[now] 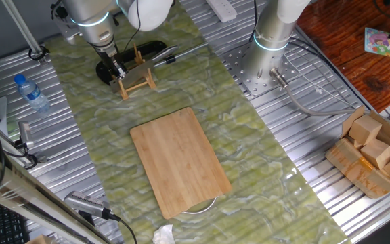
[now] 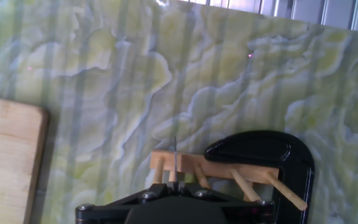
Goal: Put the knife on the knife rack
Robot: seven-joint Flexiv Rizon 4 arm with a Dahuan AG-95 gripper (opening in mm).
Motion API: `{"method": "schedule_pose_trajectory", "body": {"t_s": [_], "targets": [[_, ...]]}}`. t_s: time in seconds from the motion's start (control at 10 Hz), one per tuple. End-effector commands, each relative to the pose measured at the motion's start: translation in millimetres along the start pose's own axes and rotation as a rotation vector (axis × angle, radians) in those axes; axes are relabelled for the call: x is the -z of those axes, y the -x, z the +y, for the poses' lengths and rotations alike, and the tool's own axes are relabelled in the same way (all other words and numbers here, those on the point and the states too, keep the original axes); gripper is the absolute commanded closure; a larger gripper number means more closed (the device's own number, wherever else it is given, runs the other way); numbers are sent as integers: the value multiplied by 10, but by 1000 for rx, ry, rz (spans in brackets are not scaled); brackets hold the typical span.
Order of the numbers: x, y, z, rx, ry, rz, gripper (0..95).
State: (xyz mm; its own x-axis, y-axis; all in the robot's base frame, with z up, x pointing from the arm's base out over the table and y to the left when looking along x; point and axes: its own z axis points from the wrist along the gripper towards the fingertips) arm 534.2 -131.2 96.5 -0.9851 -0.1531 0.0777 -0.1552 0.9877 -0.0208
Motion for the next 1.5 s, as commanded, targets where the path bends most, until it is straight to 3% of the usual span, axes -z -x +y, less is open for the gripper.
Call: {"method": "schedule_pose_trajectory", "body": {"t_s": [0.1,1.1,1.5], "targets": [[1,-8,1,-10,-2,-14,950],[-26,-10,2,-18,13,-13,950],[-33,-2,10,-33,21,37,950]]}}
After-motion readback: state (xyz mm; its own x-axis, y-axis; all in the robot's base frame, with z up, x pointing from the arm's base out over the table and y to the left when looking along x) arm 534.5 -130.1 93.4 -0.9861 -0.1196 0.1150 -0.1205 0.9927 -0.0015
